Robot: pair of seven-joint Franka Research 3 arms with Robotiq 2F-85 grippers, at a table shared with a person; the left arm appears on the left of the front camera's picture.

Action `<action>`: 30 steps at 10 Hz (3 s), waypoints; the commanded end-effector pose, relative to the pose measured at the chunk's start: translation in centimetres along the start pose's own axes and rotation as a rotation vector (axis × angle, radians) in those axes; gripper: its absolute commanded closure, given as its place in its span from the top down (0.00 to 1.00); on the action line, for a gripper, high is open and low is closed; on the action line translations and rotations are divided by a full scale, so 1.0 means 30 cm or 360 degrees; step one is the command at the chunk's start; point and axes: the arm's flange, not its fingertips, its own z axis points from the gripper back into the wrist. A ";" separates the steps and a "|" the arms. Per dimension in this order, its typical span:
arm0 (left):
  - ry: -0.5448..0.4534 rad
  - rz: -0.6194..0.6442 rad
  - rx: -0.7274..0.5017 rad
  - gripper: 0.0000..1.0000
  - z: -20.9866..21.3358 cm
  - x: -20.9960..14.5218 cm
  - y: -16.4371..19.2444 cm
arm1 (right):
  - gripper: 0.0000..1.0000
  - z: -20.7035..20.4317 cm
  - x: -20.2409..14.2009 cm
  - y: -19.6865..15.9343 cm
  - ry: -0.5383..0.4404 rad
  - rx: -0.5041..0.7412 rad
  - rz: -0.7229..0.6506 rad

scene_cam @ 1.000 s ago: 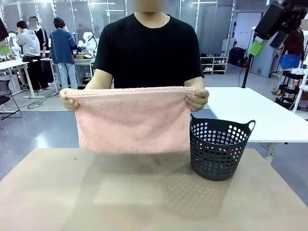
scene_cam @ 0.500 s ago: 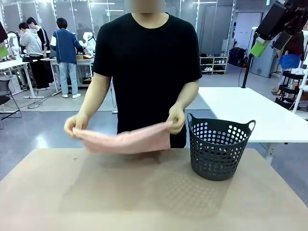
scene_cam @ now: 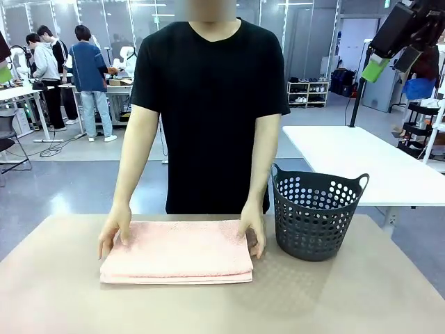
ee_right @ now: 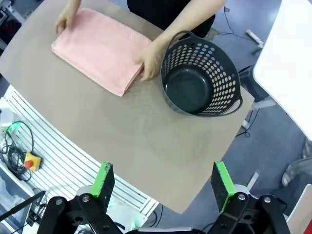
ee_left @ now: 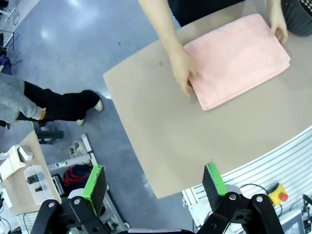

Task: Fold the towel.
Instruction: Pick up the 100 cm Hotel Towel and place it on the left side of the table.

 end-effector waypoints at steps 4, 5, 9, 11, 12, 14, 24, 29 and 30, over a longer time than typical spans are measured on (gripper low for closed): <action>-0.0001 -0.0003 0.0011 1.00 0.006 0.001 0.003 | 1.00 0.004 0.004 -0.007 -0.0004 -0.0010 0.0003; -0.0001 -0.0003 0.0011 1.00 0.006 0.001 0.003 | 1.00 0.004 0.004 -0.007 -0.0004 -0.0010 0.0003; -0.0001 -0.0003 0.0011 1.00 0.006 0.001 0.003 | 1.00 0.004 0.004 -0.007 -0.0004 -0.0010 0.0003; -0.0001 -0.0003 0.0011 1.00 0.006 0.001 0.003 | 1.00 0.004 0.004 -0.007 -0.0004 -0.0010 0.0003; -0.0001 -0.0003 0.0011 1.00 0.006 0.001 0.003 | 1.00 0.004 0.004 -0.007 -0.0004 -0.0010 0.0003; -0.0001 -0.0003 0.0011 1.00 0.006 0.001 0.003 | 1.00 0.004 0.004 -0.007 -0.0004 -0.0010 0.0003; -0.0001 -0.0003 0.0011 1.00 0.006 0.001 0.003 | 1.00 0.004 0.004 -0.007 -0.0004 -0.0010 0.0003; -0.0001 -0.0003 0.0011 1.00 0.006 0.001 0.003 | 1.00 0.004 0.004 -0.007 -0.0004 -0.0010 0.0003; -0.0001 -0.0003 0.0011 1.00 0.006 0.001 0.003 | 1.00 0.004 0.004 -0.007 -0.0004 -0.0010 0.0003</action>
